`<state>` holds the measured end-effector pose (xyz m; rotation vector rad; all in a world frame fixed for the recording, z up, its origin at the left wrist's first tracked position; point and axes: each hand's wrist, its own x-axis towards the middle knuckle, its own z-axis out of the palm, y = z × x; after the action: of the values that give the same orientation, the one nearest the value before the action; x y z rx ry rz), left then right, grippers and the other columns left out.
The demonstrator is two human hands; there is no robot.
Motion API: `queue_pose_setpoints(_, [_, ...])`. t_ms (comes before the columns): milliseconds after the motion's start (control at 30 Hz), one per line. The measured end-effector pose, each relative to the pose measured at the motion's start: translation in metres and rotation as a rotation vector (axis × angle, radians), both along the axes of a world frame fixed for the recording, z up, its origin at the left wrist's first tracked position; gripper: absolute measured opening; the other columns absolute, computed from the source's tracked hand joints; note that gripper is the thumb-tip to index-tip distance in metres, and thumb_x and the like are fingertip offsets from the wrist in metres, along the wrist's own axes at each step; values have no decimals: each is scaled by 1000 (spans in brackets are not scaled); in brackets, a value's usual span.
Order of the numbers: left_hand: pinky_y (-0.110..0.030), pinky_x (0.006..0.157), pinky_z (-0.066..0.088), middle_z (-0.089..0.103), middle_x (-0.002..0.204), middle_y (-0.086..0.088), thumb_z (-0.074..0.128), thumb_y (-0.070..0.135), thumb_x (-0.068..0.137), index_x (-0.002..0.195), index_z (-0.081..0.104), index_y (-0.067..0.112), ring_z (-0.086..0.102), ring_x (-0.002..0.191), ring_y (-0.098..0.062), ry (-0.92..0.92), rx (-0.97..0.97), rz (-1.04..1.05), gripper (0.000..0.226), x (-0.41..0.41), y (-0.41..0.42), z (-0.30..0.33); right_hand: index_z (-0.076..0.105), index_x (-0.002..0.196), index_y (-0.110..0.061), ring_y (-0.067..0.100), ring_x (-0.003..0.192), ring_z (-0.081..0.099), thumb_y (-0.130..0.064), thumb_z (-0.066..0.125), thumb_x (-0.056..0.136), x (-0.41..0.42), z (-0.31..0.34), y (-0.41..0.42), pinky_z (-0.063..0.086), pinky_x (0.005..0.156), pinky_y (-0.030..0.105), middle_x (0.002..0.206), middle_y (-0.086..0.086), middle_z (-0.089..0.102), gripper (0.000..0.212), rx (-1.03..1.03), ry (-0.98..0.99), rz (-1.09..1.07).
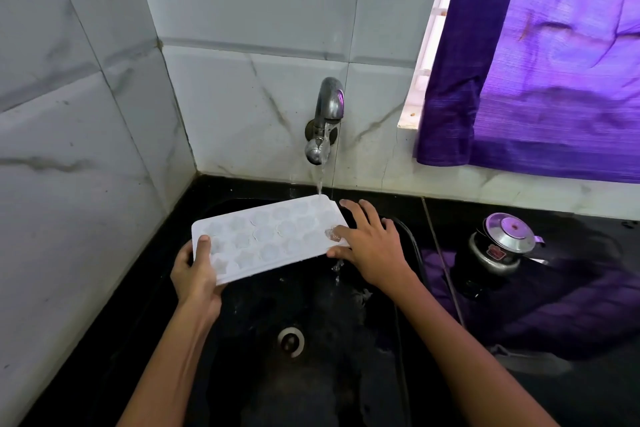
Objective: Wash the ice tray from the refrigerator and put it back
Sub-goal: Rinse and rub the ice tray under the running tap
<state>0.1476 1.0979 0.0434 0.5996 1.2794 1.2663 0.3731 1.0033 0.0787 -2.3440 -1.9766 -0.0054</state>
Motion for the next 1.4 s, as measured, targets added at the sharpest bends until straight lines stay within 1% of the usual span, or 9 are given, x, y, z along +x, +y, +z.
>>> queue_pose_setpoints(133, [-30, 58, 48, 61, 110, -8, 56, 26, 94, 123, 55, 14, 61, 77, -15, -4, 10, -6, 31, 2, 1, -1, 49, 132, -32, 28, 146, -8, -56, 45, 90, -4, 0, 0, 14, 113, 56, 160, -2, -6, 48, -17, -94, -46])
queue_pose_setpoints(500, [-30, 57, 48, 63, 102, -6, 56, 26, 94, 122, 55, 12, 62, 78, -16, 3, 16, -51, 31, 8, -4, -5, 51, 130, -32, 30, 146, -9, -48, 45, 94, 3, -3, -14, 4, 117, 48, 160, 1, 1, 39, -8, -31, 23])
queue_pose_setpoints(567, [-30, 57, 49, 64, 98, -5, 56, 26, 93, 121, 55, 12, 63, 78, -17, 6, 14, -67, 31, 10, -4, -5, 56, 126, -31, 33, 146, -1, -48, 48, 92, 5, -7, -16, 8, 117, 50, 158, 3, 13, 39, 7, -40, 28])
queue_pose_setpoints(700, [-31, 58, 50, 64, 95, -3, 56, 26, 93, 123, 55, 12, 63, 78, -17, 6, -1, -80, 33, 12, -8, -9, 71, 93, -27, 41, 129, 44, -48, 75, 72, 9, -14, -18, 42, 99, 58, 131, 8, 56, 30, 46, -139, 33])
queue_pose_setpoints(833, [-29, 58, 48, 63, 94, -3, 55, 24, 95, 123, 55, 11, 61, 75, -14, 45, 29, -90, 31, 13, -9, -8, 60, 117, -24, 29, 145, 9, -52, 51, 88, 11, -13, -19, 15, 117, 51, 152, 0, 26, 41, -27, -59, 63])
queue_pose_setpoints(967, [-28, 63, 49, 62, 107, -10, 55, 23, 94, 124, 55, 7, 61, 79, -16, 92, 71, -114, 34, 10, -8, -9, 60, 109, -30, 11, 134, 30, -60, 63, 76, 19, 5, -14, 30, 108, 41, 142, -12, 36, 45, -43, 215, 61])
queue_pose_setpoints(1067, [-30, 69, 50, 63, 111, -12, 57, 24, 93, 124, 55, 7, 61, 84, -21, 95, 75, -138, 35, 10, -11, -12, 58, 112, -30, 12, 125, 42, -64, 58, 78, 17, 9, 0, 40, 100, 41, 140, -11, 37, 47, -35, 335, 28])
queue_pose_setpoints(1200, [-33, 73, 50, 63, 109, -12, 57, 24, 93, 125, 54, 8, 62, 85, -22, 77, 66, -147, 36, 11, -13, -11, 52, 121, -29, 22, 133, 34, -55, 48, 90, 9, 0, 18, 41, 100, 47, 151, -3, 23, 40, -66, 315, 12])
queue_pose_setpoints(1400, [-29, 62, 49, 63, 106, -11, 56, 23, 94, 123, 55, 7, 61, 76, -14, 72, 82, -130, 33, 10, -11, -6, 48, 134, -28, 24, 138, 23, -42, 43, 97, -1, -4, 34, 41, 102, 44, 153, -2, 19, 39, -135, 273, 18])
